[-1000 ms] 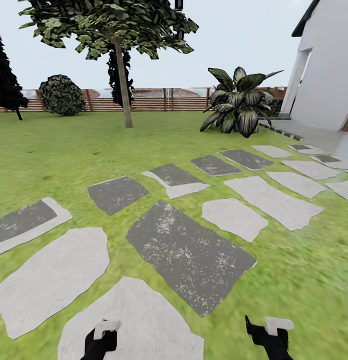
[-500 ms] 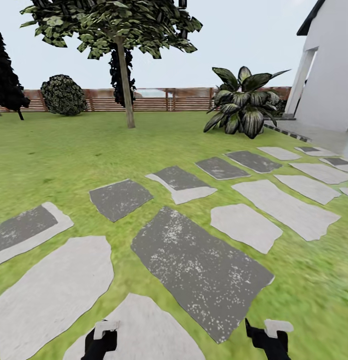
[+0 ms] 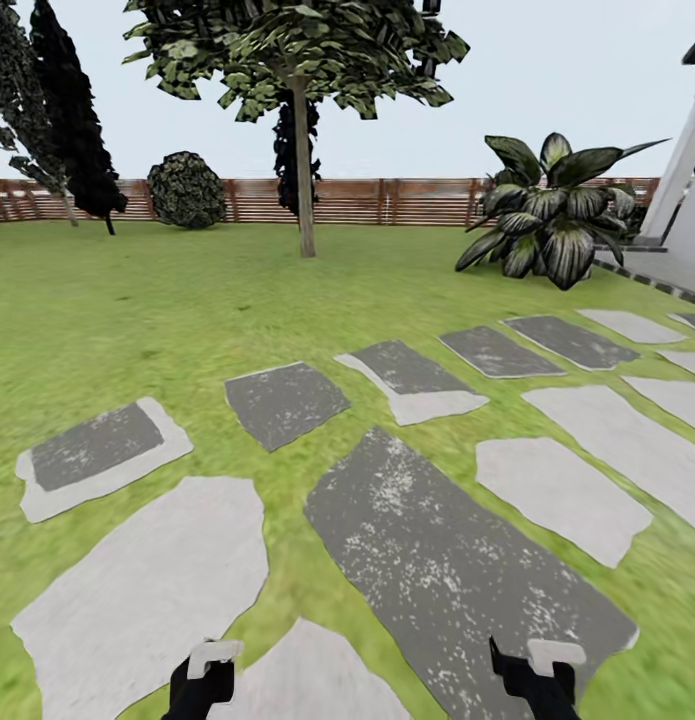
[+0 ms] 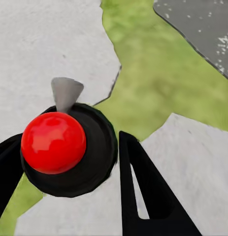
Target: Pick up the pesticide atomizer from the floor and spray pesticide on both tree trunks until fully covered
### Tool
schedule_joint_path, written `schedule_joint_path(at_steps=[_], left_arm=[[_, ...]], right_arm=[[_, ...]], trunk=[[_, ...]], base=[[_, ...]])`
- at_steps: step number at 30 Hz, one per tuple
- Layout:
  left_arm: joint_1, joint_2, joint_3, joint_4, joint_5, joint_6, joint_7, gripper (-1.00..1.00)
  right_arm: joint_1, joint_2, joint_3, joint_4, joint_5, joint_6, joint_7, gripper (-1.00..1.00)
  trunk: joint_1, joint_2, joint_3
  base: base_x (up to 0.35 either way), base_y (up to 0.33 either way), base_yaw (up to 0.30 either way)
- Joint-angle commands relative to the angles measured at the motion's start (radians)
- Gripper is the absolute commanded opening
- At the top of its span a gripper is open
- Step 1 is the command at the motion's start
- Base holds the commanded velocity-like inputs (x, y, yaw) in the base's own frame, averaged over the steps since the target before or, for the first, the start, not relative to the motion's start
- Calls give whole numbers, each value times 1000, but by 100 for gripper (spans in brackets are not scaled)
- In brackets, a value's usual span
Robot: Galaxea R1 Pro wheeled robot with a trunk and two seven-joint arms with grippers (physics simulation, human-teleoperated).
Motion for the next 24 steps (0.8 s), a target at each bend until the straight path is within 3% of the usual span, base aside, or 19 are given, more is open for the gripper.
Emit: schedule_joint_path(at_steps=[1, 20, 24], left_arm=[[0, 0, 0, 0, 0, 0, 1, -100], [0, -1, 0, 0, 0, 0, 1, -100], [0, -1, 0, 0, 0, 0, 1, -100]], right_arm=[[0, 0, 1, 0, 0, 0, 0, 100], [0, 0, 2, -2, 0, 0, -1, 100], [0, -1, 0, 15, 2, -45, 0, 100]], trunk=[[0, 0, 0], [0, 0, -23], [0, 0, -24]], base=[[338, 1, 262], [338, 0, 190], [338, 0, 21]])
